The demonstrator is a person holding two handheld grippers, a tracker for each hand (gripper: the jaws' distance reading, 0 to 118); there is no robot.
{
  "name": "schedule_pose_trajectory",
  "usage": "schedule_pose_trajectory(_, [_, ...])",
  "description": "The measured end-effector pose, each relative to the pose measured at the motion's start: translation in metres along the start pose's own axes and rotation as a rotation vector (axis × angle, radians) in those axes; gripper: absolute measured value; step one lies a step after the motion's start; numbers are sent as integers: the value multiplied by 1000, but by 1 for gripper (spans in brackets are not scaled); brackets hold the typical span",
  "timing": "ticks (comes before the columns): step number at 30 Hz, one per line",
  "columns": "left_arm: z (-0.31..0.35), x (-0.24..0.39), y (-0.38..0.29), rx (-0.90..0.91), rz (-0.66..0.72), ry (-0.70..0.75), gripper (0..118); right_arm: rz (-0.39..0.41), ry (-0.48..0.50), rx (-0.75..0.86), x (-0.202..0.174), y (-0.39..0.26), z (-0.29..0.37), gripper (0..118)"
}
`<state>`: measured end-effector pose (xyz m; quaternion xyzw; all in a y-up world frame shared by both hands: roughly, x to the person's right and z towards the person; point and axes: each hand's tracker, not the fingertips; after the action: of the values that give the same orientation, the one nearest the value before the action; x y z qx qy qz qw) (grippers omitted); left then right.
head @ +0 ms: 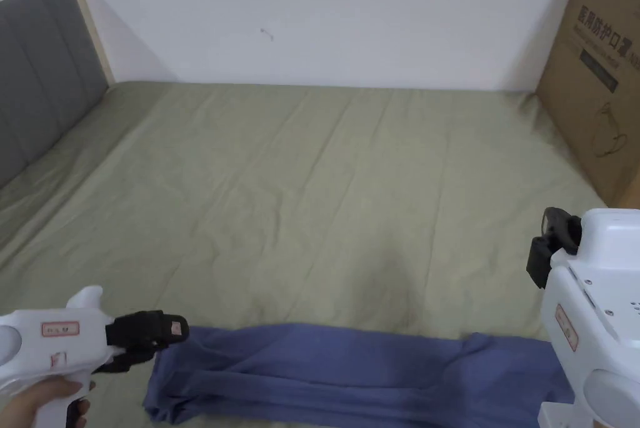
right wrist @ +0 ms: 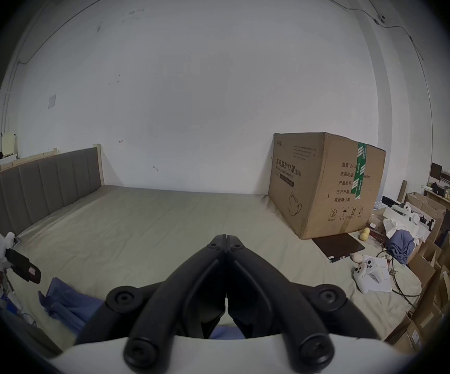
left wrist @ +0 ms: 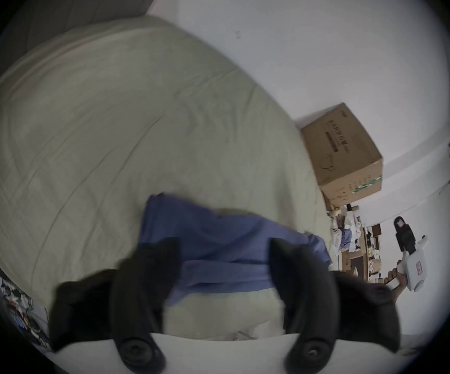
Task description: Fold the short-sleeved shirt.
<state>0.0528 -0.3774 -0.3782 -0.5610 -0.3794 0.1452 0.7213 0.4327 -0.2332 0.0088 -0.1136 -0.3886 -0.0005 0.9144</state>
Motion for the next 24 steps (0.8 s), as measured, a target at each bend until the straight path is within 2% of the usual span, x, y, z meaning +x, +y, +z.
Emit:
schedule_pose_trajectory(1, [-4,-7,-1,4,5,20,84,6,-1,-6,-2,-1,-2,0])
schedule_pose_trajectory(2, [-8,-13,0,-5,4,37,89,13,-3,-12,-4,-3,-5,0])
schedule_pose_trajectory(11, [-51,-38,-1,-65,7,56,86,35,-4,-75,-12,-14,-23,0])
schedule_pose_trajectory(13, [-59,-36,-5,-69,-8,59,78,36,-8,-82,-12,-14,-24,0])
schedule_pose_trajectory(15, [-63,-32,-4,-60,-38,83,60,38,-10,-85,-9,-15,-24,0])
schedule_pose_trajectory(16, [-63,-29,-5,-55,-59,99,46,39,-13,-84,-7,-15,-24,0])
schedule_pose_trajectory(17, [-63,-27,-7,-45,-79,126,21,40,-16,-84,-5,-15,-24,0])
schedule_pose_trajectory(18, [-64,-24,-7,-47,-91,124,8,39,-19,-84,-4,-15,-24,0])
schedule_pose_trajectory(20, [-64,-16,-11,-51,-118,86,8,31,-26,-85,2,-16,-23,0])
schedule_pose_trajectory(24, [-46,7,-9,17,-242,176,7,15,-33,-83,10,-13,-20,0])
